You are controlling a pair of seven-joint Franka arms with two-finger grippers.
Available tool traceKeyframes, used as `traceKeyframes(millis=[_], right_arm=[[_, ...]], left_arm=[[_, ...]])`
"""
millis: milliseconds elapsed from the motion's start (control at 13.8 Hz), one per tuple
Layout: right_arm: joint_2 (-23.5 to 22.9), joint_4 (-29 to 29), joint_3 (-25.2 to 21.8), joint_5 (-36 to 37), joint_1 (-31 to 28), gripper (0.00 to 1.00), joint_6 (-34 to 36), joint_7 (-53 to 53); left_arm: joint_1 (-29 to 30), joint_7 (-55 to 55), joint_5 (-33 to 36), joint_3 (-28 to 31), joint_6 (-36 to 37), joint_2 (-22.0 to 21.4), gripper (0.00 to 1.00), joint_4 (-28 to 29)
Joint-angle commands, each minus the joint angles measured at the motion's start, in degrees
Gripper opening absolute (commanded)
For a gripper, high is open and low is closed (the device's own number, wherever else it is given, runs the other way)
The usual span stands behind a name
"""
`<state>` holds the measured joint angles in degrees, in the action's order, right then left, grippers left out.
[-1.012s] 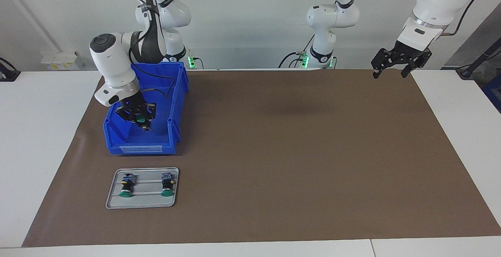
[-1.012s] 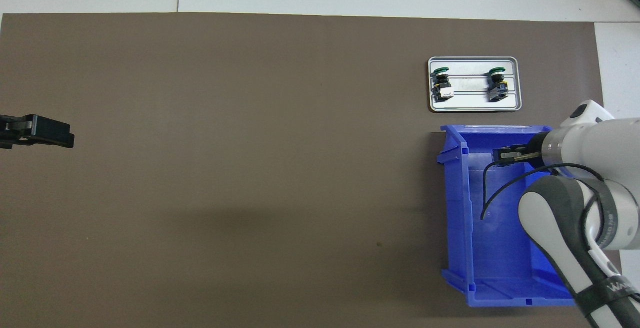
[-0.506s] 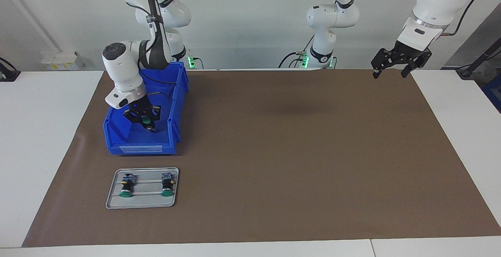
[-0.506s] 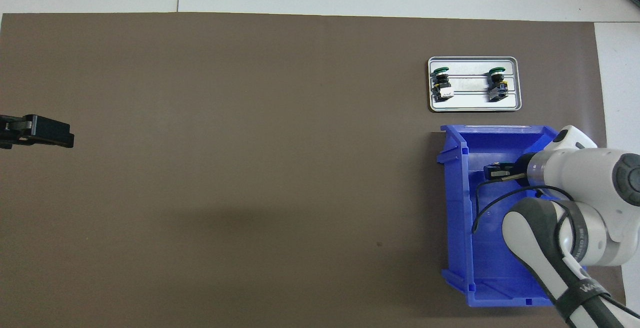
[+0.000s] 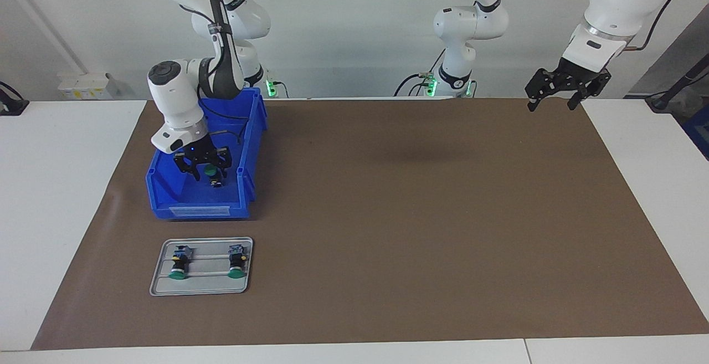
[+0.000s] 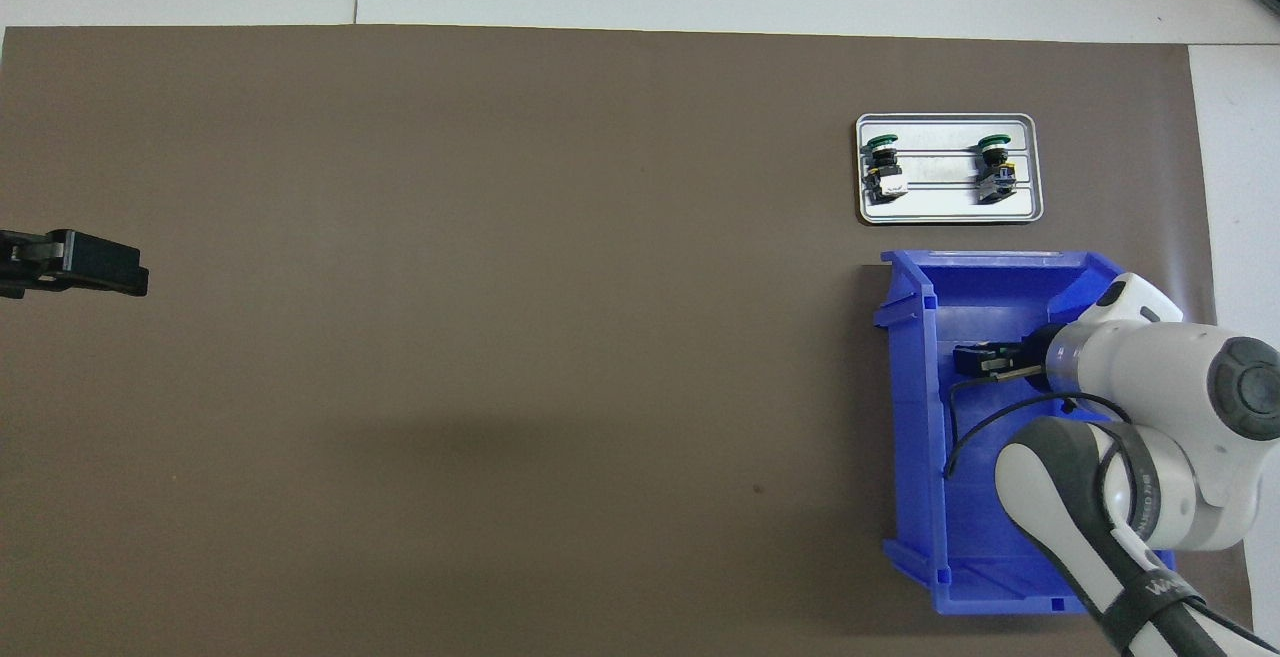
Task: Place and press button with both arms
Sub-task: 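Lower the button into the blue bin and open the right gripper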
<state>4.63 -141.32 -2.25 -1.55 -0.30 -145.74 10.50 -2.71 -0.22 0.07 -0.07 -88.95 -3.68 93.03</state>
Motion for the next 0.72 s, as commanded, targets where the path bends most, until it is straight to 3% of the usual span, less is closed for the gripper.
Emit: traceKeyframes(millis=[0, 434, 651], right_arm=[[3.89, 5.41, 0.92, -1.71, -0.05, 0.99, 10.17, -2.49], [3.46, 25.19, 1.89, -0.39, -0.05, 0.99, 30.85, -13.3], [0.05, 35.9, 1.89, 1.9, -0.4, 0.99, 39.36, -14.72]], left_arm=[[0.42, -0.04, 0.54, -0.36, 0.0, -0.8, 1.0, 1.01], [0.42, -0.04, 0.54, -0.36, 0.0, -0.8, 1.0, 1.01], [0.42, -0.04, 0.54, -0.36, 0.0, -0.8, 1.0, 1.01]])
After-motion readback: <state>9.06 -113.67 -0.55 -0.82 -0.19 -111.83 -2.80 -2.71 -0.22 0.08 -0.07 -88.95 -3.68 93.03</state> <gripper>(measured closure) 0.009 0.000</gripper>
